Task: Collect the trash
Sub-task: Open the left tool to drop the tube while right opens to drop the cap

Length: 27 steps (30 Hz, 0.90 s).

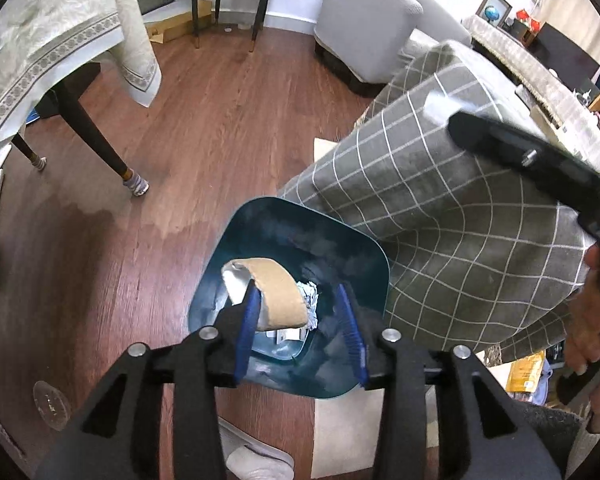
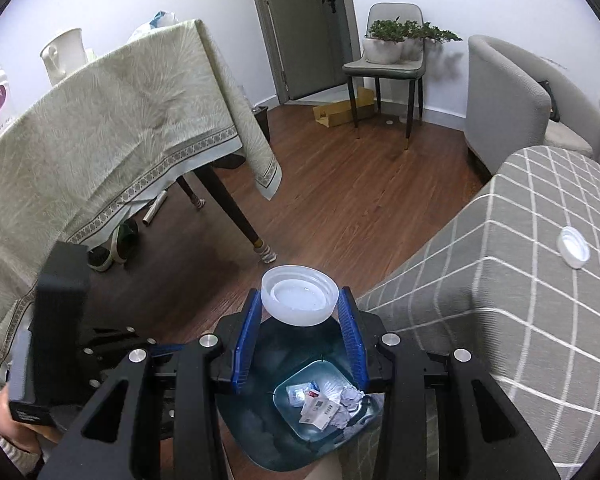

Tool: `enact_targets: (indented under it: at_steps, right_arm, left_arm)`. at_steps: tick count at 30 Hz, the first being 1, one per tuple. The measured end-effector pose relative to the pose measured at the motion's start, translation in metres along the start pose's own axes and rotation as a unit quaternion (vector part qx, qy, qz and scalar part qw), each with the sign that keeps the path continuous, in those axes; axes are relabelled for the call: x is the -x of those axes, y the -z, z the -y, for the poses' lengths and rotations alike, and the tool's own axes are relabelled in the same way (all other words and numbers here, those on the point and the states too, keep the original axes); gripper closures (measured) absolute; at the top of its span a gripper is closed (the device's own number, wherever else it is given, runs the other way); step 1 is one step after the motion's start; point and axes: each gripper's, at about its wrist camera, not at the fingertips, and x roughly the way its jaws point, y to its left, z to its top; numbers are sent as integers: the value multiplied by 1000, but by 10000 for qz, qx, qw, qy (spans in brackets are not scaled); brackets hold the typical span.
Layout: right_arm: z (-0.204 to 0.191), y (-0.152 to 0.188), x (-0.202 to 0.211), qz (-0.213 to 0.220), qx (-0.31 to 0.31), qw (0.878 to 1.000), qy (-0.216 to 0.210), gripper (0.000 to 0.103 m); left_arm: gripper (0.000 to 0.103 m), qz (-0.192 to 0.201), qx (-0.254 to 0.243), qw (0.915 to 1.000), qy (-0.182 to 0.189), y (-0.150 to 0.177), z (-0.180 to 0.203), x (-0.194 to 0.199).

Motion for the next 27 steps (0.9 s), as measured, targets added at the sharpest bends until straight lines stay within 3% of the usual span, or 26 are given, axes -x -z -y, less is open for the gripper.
enact_targets:
  at_steps: [3,7,10,12,14,16,18,23,26,27]
  right_arm:
    - [-3,2,-8,-83,28,10000,6,63]
    - [-7,2,-17,-155,54,9999,46,63]
    - [-8,3,-22,-211,61,9997,87,63]
    - [-8,3,-25,-245,67,9996,107,63]
    - [-8,3,-28,-269,62,9995,120,63]
    - [-8,4,-29,-274,56,9995,131,63]
    - [-8,4,-30,-284,59,9995,138,63]
    - [-8,5,-31,-315,65,9994,148,63]
    - [-6,5,-30,-331,55,9993,171,63]
    - [-5,5,-31,-340,52,9992,181,63]
  left_arm:
    - [41,60,29,10000,8,-1,-6,6]
    - [41,58,32,9998,174,-3,-11,7]
    - [51,66,-105,9998,171,-3,-8,7]
    - [64,24,-176,9997,190,-2,-5,6]
    - [64,-20,-263,9993,248,-1,-1,5]
    - [56,-35,-317,9991,281,-1,2,5]
    - [65,-78,-392,9987,321,0,5,4]
    - [64,-215,-482,9983,238,2,12,-2]
    - [50,-346,-512,9980,133,4,13,-8]
    - [66,-460,-600,9971,83,5,14,-11]
